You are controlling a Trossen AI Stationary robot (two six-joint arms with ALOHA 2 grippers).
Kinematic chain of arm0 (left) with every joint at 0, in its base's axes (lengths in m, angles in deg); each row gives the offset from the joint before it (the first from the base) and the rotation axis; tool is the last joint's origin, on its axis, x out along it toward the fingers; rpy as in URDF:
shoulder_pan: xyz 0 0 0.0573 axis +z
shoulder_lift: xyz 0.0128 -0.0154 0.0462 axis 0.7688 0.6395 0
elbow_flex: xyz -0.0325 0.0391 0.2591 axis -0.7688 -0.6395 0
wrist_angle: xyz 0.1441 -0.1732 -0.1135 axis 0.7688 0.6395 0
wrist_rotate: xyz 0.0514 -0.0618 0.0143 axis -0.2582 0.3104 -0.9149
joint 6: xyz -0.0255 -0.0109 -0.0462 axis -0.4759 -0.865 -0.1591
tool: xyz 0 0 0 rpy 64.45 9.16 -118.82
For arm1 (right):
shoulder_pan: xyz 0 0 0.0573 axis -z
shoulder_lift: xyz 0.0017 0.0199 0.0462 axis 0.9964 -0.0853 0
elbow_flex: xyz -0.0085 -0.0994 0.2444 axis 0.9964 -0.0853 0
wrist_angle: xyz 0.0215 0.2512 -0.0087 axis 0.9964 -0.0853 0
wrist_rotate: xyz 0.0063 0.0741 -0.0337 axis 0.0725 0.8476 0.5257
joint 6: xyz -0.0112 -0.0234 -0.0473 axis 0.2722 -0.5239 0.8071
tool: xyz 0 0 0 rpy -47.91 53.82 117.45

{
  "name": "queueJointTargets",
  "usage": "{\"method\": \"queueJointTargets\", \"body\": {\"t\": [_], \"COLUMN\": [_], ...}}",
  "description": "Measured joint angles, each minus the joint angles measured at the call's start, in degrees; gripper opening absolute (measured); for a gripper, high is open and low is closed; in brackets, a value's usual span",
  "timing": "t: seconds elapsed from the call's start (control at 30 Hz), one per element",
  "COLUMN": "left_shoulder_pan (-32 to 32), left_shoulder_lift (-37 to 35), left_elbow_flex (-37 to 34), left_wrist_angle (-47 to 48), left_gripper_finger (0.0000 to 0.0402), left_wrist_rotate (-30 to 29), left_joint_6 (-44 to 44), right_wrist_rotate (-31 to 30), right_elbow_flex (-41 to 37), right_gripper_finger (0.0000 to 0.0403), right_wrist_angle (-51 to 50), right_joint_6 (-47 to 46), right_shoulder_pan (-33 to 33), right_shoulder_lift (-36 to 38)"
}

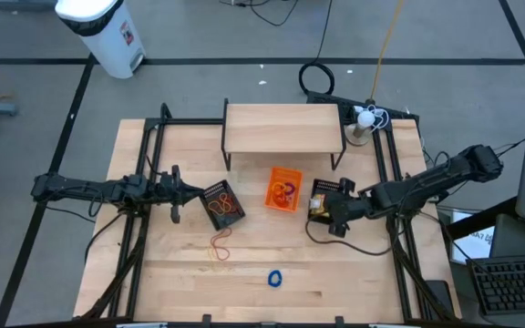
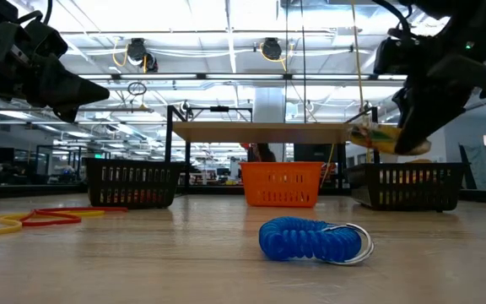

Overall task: Pick & Place Office Desk Supplies
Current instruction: Put the crayon box into the right black bin, then put the yellow rubber band into the left black bin

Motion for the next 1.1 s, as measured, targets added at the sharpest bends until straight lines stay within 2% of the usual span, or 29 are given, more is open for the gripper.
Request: {"method": "queueJointTargets", "body": {"t": [0.3, 0.57, 0.67, 0.83, 1.0, 1.1], "left_shoulder_pan": [0.00, 0.01, 0.02, 0.02, 0.02, 0.02], "left_shoulder_lift": [0.01, 0.00, 0.00, 0.02, 0.01, 0.00], "left_elbow_flex": [0.00, 0.00, 0.00, 0.00, 0.00, 0.00], "left_wrist_angle": [0.04, 0.10, 0.18, 0.85, 1.83, 1.98], "left_gripper_finger": [0.0019, 0.0019, 0.0019, 0.0019, 0.0019, 0.0019], "left_wrist_rotate": [0.00, 0.00, -0.02, -0.02, -0.02, -0.02], "left_joint_6": [-0.04, 0.00, -0.28, -0.59, -0.68, -0.45], "right_wrist_rotate": [0.04, -0.01, -0.05, -0.14, -1.84, -1.67], "right_elbow_flex": [0.00, 0.00, 0.00, 0.00, -0.68, -4.43], "right_gripper_finger": [0.0088, 0.0174, 0.0198, 0.0204, 0.0186, 0.0168], "right_wrist_angle": [-0.12, -2.40, -1.96, 5.71, 14.67, 23.95], "right_joint_6": [-1.92, -5.33, -3.50, 5.02, 11.82, 17.75], "right_shoulder_pan": [-0.01, 0.01, 0.01, -1.27, -2.85, -4.21], "right_shoulder_lift": [0.00, 0.13, 1.55, 7.85, 16.52, 23.01]}}
